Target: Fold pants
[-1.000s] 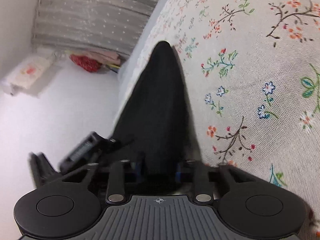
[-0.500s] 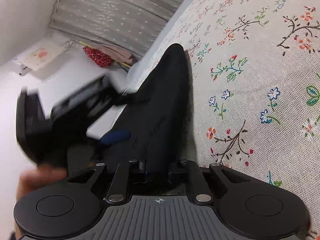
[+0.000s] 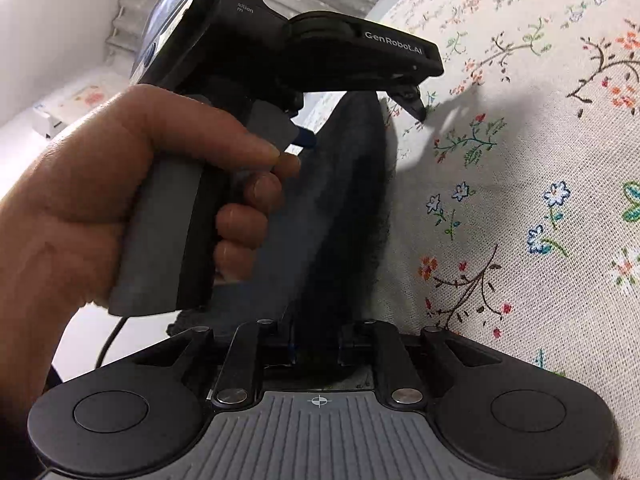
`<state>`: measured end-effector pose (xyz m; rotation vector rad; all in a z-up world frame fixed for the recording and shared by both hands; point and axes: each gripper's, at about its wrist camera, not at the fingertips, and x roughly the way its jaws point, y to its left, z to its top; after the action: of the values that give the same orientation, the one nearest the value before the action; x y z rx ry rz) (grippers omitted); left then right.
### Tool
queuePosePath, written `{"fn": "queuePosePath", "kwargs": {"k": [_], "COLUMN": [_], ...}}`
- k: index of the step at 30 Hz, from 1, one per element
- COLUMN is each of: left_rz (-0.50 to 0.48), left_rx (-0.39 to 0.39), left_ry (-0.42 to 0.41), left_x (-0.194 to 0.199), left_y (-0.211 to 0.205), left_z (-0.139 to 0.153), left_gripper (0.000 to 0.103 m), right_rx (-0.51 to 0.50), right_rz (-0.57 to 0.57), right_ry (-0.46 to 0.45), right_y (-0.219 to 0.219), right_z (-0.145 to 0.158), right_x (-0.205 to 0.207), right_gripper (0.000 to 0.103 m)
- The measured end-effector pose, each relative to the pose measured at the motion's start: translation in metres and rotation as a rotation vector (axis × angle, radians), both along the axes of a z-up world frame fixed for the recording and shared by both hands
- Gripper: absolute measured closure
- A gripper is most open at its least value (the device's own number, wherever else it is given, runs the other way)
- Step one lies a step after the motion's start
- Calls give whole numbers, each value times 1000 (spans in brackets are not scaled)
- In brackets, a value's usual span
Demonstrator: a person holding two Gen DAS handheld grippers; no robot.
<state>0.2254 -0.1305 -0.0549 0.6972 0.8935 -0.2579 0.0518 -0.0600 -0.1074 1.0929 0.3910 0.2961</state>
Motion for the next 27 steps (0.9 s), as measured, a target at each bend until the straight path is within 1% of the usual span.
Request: {"fn": "queuePosePath", "kwargs": {"k": [1,2,3,4,5,6,7,10,11,12,16,18,20,23,25,27], "left_rz": [2,0,-1,9,17,27,44,76,76,76,72,68,56,42,28,35], "left_rx": [-19,-28,-35,-58,-92,-130,-177,-318,-369,-425,-632,-708,-755,-794,-810,-805], "left_ry": [18,23,23,23,27,32,34,41,39,40,59,74,84,89,86,96], "left_x": [2,3,3,2,1,1,0,-7,-10,-14,-26,-31,-40,-49,-54,-54], "left_y": [4,7,7,9,11,13,18,29,31,33,24,8,-14,-49,-72,-90], "left_z": [1,3,5,8,13,18,26,51,61,71,113,126,133,129,124,112], "left_gripper": [60,65,74,81,83,84,84,85,85,85,85,85,85,85,85,85], "right_rx": [3,1,-11,-41,-80,-111,-116,-39,-20,-26,-141,-187,-247,-351,-419,-436], "right_rz": [4,8,9,9,12,17,24,44,49,54,38,19,-2,-20,-19,-28], "right_ry": [3,5,8,14,15,12,18,50,44,27,-38,-53,-55,-32,-14,8], "right_y": [-1,-2,-1,-1,1,1,-1,-15,-20,-24,-39,-53,-71,-106,-130,-156], "right_z": [0,1,3,7,12,17,19,20,23,28,62,78,93,113,121,121], "right_x": [2,2,1,-1,-2,-3,-4,-7,-11,-15,-36,-51,-65,-87,-100,-113], "right_gripper": [90,90,90,89,89,89,90,92,92,92,92,92,92,92,92,92]}}
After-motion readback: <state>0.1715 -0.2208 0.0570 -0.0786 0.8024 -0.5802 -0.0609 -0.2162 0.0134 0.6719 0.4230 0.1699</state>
